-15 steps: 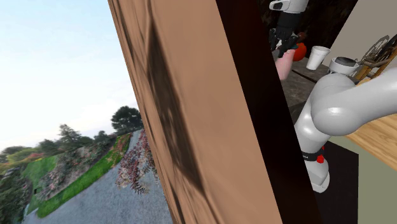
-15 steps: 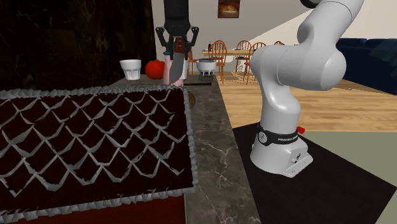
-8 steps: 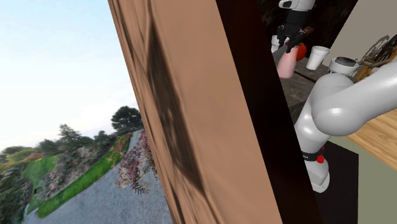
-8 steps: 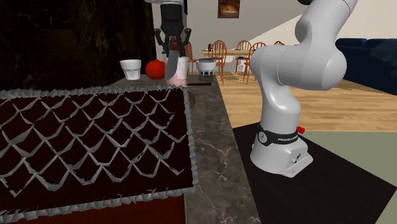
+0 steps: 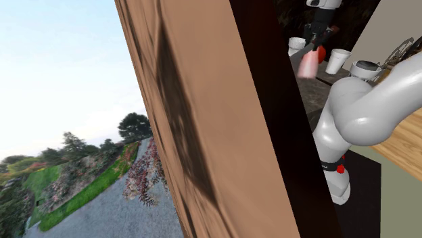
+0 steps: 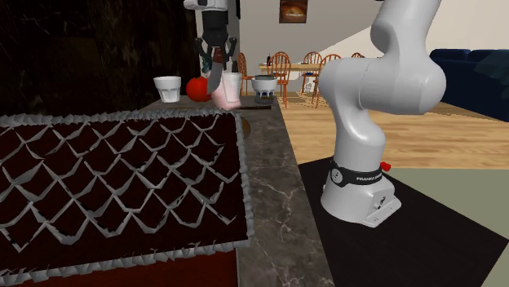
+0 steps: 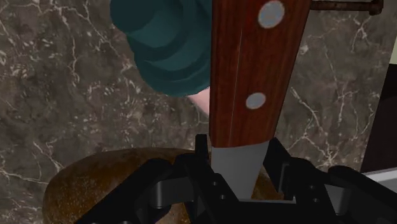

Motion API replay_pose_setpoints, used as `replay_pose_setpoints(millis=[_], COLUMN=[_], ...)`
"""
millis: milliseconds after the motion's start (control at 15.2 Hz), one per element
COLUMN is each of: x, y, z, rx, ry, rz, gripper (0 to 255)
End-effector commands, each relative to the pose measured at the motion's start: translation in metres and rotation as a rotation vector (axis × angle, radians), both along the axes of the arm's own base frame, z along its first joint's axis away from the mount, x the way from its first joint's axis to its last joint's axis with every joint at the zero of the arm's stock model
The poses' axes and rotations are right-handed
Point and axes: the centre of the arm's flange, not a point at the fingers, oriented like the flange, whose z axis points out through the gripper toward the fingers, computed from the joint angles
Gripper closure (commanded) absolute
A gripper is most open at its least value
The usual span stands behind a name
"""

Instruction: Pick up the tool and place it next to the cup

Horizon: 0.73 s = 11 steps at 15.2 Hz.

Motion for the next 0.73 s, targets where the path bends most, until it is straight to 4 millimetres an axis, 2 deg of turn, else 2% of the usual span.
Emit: replay_pose_setpoints(millis=[0, 264, 660], x=[-0.005, -0.011, -0.011], y=[-0.028, -0.086, -0.086], z=[0.001, 0.001, -0.030], rx=[-0.002, -0.002, -0.002], ry=[0.001, 0.001, 0.001], rz=[0.001, 0.001, 0.001], gripper=[255, 255, 255])
